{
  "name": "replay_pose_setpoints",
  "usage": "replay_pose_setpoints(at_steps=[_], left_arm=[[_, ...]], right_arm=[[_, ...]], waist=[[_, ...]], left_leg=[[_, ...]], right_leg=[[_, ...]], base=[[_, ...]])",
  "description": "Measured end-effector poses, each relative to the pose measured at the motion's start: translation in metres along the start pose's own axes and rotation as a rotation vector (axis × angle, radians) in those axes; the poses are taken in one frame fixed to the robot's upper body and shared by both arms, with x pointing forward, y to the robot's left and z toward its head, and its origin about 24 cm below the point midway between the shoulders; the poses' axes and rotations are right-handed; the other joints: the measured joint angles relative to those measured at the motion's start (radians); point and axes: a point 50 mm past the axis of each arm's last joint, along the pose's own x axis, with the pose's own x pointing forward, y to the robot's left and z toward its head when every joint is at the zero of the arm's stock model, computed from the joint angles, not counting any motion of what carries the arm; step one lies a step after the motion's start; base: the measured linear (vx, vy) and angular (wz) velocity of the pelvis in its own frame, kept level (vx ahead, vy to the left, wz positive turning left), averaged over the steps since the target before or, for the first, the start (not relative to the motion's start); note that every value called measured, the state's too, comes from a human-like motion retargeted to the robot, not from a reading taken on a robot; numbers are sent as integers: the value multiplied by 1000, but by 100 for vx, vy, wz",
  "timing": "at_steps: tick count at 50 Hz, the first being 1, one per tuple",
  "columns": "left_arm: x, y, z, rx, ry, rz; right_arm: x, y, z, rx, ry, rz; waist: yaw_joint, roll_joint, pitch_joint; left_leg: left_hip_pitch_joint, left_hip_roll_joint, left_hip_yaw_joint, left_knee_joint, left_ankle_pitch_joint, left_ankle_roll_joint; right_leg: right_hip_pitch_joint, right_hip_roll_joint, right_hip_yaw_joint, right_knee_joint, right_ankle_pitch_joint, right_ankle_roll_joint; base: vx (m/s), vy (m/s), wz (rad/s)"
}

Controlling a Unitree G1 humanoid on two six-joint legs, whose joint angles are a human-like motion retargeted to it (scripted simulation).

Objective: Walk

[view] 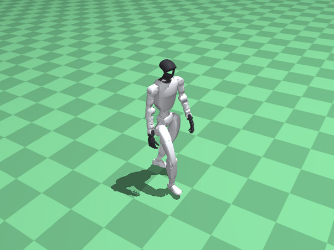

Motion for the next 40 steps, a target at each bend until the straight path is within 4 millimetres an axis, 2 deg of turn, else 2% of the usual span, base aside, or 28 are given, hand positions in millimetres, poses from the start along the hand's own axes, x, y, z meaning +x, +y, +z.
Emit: replay_pose_setpoints(at_steps=[5,10,13,17,19,21,25,30,33,37,40], left_arm=[[0,4,5,-1,-24,16],[-1,-1,0,-22,-24,14],[-2,-6,-7,-33,-7,6],[-4,-13,-18,-27,16,-18],[-5,-14,-20,-19,22,-29],[-6,-16,-23,-11,28,-38],[-6,-13,-24,-6,31,-44],[-9,-16,-37,-22,66,-54],[-12,-21,-48,-19,98,-70],[-16,-28,-62,-1,140,-95],[-20,-35,-73,10,170,-115]], right_arm=[[-1,0,-7,17,17,-14],[-3,2,-20,31,60,-14],[-4,3,-26,32,78,-8],[-4,3,-27,32,77,4],[-4,2,-25,30,67,4],[-3,1,-22,23,56,1],[0,-3,-2,-3,4,-4],[2,-4,35,-43,-109,-2],[2,-5,60,-58,-188,-1],[-1,-6,91,-96,-285,3],[-4,-5,106,-134,-339,8]], waist=[[0,13,-6],[21,35,7],[38,69,16],[71,140,22],[92,162,23],[118,173,25],[177,166,36],[247,137,52],[277,112,59],[296,69,56],[302,51,47]], left_leg=[[39,39,16,73,-46,-20],[53,83,-71,260,-28,-63],[8,138,-117,465,35,-107],[-117,260,-146,810,181,-152],[-187,305,-156,949,222,-145],[-253,333,-162,1054,205,-121],[-393,334,-173,1138,105,-71],[-531,273,-171,996,13,-46],[-584,215,-164,808,24,-60],[-614,118,-160,493,111,-91],[-638,68,-175,329,144,-108]], right_leg=[[6,20,-23,-64,57,4],[46,83,-18,43,102,-36],[98,168,-19,57,97,-72],[187,316,-24,-3,91,-122],[233,373,-16,-37,79,-139],[277,414,-1,-56,59,-146],[391,461,51,-139,36,-143],[538,470,138,-216,-14,-134],[607,454,191,-240,-54,-128],[673,415,246,-245,-114,-119],[701,405,277,-211,-167,-117]], base=[[39,-17,-64],[46,-18,-79],[45,-15,-86],[43,-11,-81],[44,-10,-79],[45,-10,-82],[47,-11,-85],[53,-10,-94],[58,-7,-88],[60,-2,-73],[58,2,-63]])
